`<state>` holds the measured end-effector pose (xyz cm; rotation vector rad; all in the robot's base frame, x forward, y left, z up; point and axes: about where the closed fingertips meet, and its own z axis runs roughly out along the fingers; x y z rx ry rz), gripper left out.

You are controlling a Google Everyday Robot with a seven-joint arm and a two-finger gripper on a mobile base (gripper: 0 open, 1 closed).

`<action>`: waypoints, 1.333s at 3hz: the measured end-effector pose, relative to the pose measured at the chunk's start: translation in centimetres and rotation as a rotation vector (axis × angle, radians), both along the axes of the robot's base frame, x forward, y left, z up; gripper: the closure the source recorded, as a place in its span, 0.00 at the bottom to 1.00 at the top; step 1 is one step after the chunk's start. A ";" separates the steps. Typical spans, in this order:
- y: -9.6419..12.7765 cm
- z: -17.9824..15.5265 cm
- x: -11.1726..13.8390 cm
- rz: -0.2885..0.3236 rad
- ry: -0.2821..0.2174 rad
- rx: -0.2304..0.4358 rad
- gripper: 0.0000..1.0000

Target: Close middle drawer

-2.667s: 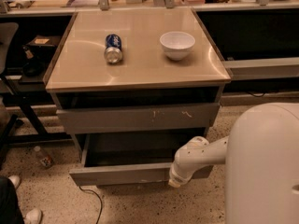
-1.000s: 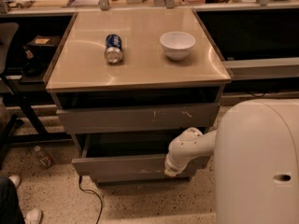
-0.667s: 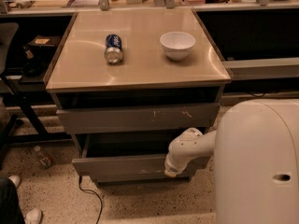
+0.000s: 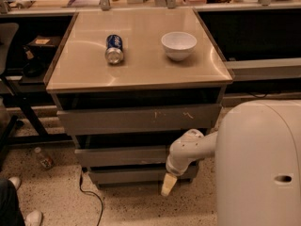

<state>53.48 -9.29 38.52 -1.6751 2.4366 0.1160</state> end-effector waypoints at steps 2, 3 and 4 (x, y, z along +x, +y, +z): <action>0.0 0.0 0.0 0.000 0.000 0.000 0.19; 0.0 0.0 0.0 0.000 0.000 0.000 0.42; 0.0 0.0 0.0 0.000 0.000 0.000 0.65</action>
Offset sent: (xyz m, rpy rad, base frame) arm 0.0000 0.0000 0.0000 0.0000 0.0000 0.0000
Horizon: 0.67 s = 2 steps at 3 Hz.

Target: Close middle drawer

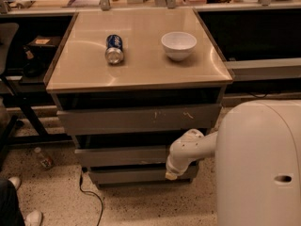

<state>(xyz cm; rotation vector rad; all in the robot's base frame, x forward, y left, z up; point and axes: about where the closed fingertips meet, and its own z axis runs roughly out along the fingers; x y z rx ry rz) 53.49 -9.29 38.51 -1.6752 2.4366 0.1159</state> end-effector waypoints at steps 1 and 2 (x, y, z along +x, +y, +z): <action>0.0 -0.2 0.8 -0.003 -0.008 -0.008 0.89; -0.5 -0.5 2.7 -0.024 -0.022 -0.016 1.00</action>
Offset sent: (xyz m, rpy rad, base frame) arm 0.0562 -0.0106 -0.0043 -0.0232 -0.0502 -0.0534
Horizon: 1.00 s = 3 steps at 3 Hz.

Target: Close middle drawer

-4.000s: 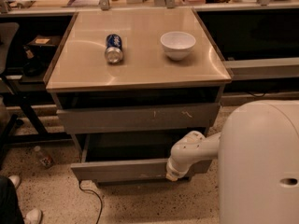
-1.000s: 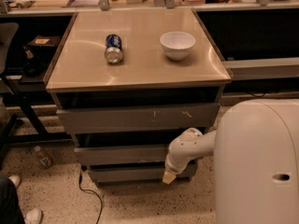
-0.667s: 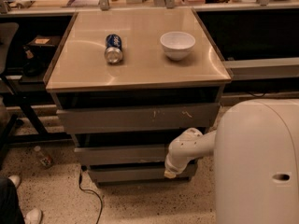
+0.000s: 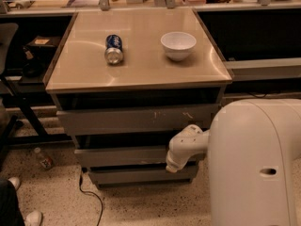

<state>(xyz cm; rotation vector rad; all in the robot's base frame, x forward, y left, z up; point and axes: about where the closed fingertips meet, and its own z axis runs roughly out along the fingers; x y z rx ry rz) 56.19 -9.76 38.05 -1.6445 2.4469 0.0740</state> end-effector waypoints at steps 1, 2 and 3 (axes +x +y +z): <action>-0.7 0.3 2.2 -0.024 -0.027 -0.016 1.00; -0.7 0.3 2.3 -0.025 -0.028 -0.016 0.81; -0.7 0.3 2.3 -0.025 -0.028 -0.016 0.58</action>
Offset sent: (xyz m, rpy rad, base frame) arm 0.0199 -0.0061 0.0024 -0.0147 -0.0244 -0.0215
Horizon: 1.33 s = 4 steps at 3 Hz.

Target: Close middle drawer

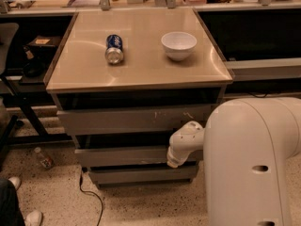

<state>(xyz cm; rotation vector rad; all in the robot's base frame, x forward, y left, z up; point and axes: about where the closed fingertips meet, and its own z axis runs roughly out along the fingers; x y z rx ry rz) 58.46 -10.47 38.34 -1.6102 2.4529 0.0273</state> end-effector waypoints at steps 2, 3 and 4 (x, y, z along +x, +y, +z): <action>0.0 0.0 0.0 0.000 0.000 0.000 0.11; 0.0 0.0 0.0 0.000 0.000 0.000 0.00; 0.0 0.0 0.0 0.000 0.000 0.000 0.00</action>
Offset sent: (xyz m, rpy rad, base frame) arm 0.0000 0.0000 0.0000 0.0000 0.0000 0.0000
